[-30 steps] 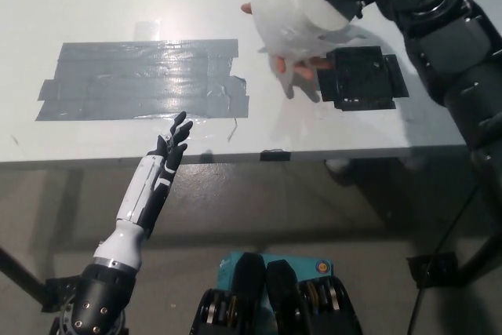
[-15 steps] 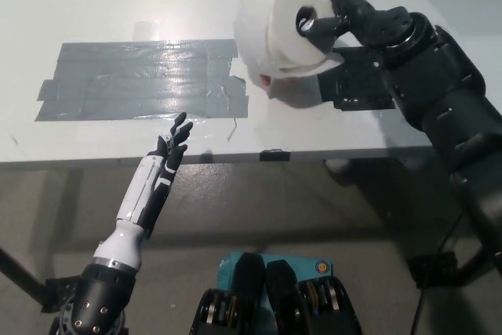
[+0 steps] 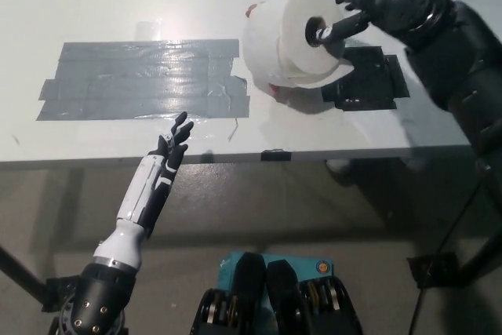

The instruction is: A toilet paper roll is kept on the black spot on the desk infront of the robot and the robot inserts its right thumb into the hole in the centre to grab the roll. Then it passes the roll to a person.

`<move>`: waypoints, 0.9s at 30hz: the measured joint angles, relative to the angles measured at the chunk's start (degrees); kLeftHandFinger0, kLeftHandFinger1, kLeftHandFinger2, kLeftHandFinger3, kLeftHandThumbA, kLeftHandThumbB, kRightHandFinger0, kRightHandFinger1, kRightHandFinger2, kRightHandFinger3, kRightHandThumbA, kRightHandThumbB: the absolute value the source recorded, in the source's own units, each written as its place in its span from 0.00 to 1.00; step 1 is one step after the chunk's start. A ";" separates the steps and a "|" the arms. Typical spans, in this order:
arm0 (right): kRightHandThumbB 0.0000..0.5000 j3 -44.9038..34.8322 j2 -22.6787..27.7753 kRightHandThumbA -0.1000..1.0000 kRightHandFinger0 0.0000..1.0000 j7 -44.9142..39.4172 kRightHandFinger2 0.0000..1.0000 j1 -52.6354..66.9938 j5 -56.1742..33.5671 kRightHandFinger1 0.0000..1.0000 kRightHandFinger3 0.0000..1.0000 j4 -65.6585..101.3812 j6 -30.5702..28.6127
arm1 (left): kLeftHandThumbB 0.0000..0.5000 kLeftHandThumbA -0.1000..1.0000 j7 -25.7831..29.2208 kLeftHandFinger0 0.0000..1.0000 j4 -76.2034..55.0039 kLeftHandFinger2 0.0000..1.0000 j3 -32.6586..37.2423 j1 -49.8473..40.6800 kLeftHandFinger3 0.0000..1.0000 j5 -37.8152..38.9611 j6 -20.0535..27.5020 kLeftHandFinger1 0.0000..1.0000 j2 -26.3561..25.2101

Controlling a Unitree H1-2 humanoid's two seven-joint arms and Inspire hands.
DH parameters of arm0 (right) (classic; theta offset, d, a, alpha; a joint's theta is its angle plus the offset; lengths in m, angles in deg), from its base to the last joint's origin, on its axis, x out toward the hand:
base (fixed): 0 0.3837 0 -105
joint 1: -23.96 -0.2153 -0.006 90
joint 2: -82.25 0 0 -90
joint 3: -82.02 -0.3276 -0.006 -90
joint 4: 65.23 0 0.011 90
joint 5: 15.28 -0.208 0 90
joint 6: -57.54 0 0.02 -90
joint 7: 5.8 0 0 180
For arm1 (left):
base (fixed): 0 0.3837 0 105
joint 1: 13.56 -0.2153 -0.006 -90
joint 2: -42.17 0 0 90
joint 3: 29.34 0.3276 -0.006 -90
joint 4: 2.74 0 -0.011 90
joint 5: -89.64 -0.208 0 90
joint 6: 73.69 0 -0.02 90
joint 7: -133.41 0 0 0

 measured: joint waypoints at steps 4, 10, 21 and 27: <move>0.82 -2.22 2.06 0.83 1.00 -1.49 1.00 -0.23 -0.19 1.00 1.00 5.54 1.47 | 0.07 0.98 -0.05 1.00 -0.01 1.00 0.02 -0.02 1.00 0.03 -0.06 1.00 0.03; 0.86 -6.20 4.75 0.91 1.00 -3.53 1.00 -0.58 -0.92 1.00 1.00 16.78 4.49 | 0.08 0.97 -0.34 1.00 -0.10 1.00 0.03 -0.62 1.00 0.14 -0.10 1.00 0.03; 0.74 -10.76 9.08 0.93 1.00 -5.39 1.00 1.94 -1.59 1.00 1.00 34.82 10.38 | 0.06 0.97 -0.36 1.00 -0.49 1.00 0.12 -2.51 1.00 0.15 -0.41 1.00 0.14; 0.80 -12.61 10.29 0.97 1.00 -6.25 1.00 9.24 -1.57 1.00 1.00 47.56 11.71 | 0.03 0.93 -0.36 1.00 -0.41 1.00 0.21 -2.82 1.00 0.15 -0.45 1.00 0.30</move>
